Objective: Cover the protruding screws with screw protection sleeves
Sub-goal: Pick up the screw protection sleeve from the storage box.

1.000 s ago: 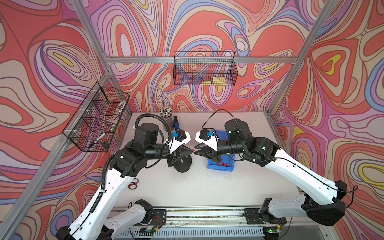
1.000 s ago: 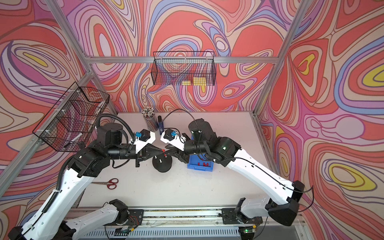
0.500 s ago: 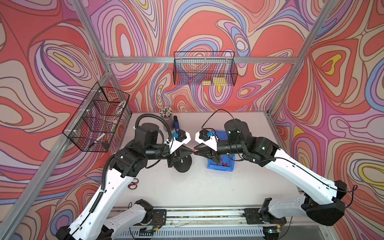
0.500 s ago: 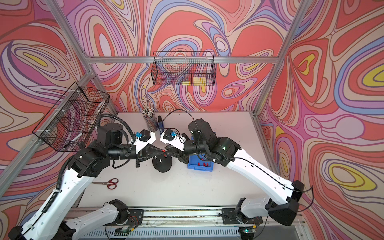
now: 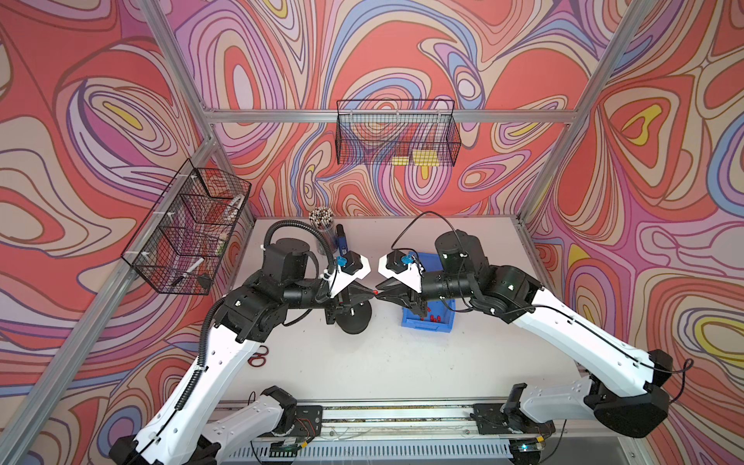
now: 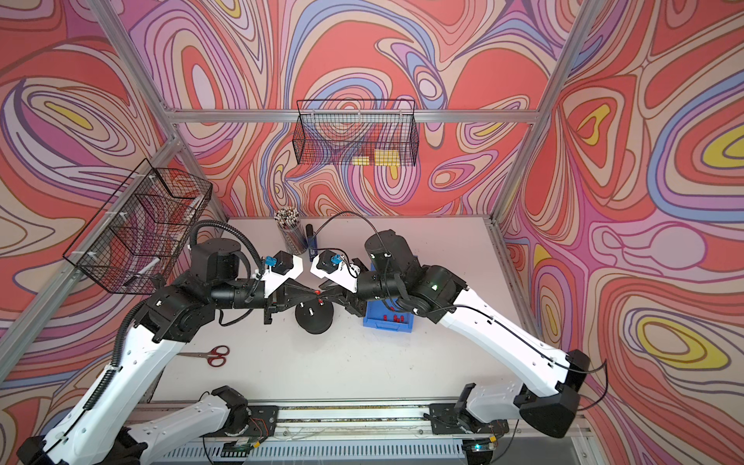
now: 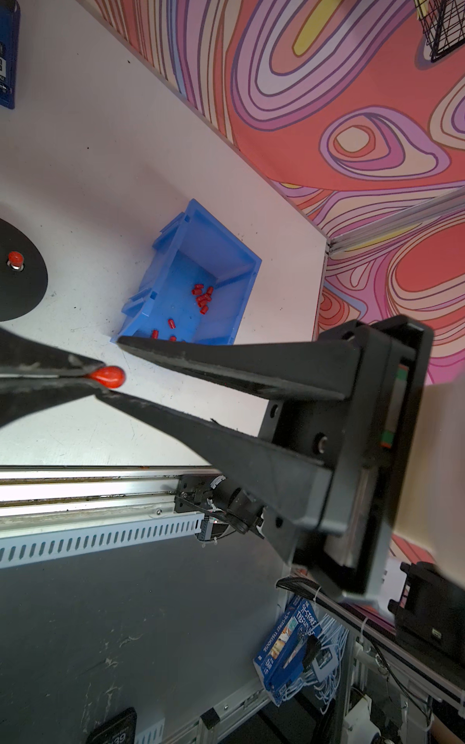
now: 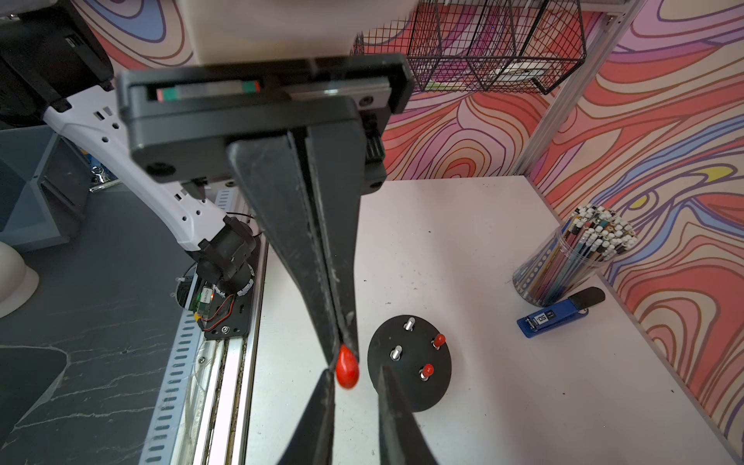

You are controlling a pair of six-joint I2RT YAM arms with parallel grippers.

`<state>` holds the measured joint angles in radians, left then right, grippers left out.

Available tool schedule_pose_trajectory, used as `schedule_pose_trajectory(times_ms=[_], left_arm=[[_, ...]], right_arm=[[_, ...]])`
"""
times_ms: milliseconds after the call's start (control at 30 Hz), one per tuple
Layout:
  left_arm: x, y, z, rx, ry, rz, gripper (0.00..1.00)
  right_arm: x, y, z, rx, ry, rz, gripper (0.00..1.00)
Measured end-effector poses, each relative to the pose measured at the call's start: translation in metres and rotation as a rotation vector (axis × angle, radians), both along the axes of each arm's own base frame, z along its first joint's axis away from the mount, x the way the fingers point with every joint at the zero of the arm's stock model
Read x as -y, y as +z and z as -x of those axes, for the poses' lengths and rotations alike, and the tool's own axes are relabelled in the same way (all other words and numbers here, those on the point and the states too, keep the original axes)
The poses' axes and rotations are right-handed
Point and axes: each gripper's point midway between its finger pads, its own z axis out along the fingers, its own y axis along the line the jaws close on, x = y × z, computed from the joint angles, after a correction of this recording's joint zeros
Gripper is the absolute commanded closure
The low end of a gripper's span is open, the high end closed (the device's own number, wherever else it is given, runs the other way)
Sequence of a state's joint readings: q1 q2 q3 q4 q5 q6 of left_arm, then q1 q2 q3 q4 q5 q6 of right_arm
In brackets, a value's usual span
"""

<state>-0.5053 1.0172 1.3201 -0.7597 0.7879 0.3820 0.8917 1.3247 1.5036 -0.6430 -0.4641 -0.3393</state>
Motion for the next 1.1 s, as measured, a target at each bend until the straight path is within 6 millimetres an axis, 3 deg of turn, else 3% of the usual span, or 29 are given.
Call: schedule_pose_trajectory(times_ms=[433,600,933,1100], left_arm=[[-0.0002,-0.0005,-0.0005,0.000,0.003,-0.002,1.00],[-0.0001,-0.0002,-0.0004,0.000,0.002,-0.001,1.00],[0.0020,0.0014,0.0008,-0.011,-0.010,0.013,1.00],[0.0030,0.0013,-0.0001,-0.015,-0.012,0.015,1.00]], right_arm=[[0.0028,0.0053,0.0023,0.009,0.000,-0.011,0.90],[0.0028,0.0054,0.0022,0.008,-0.001,-0.012,0.82],[0.0025,0.0057,0.0023,0.003,-0.002,-0.014,0.85],[0.0027,0.0054,0.0025,0.002,-0.002,-0.013,0.91]])
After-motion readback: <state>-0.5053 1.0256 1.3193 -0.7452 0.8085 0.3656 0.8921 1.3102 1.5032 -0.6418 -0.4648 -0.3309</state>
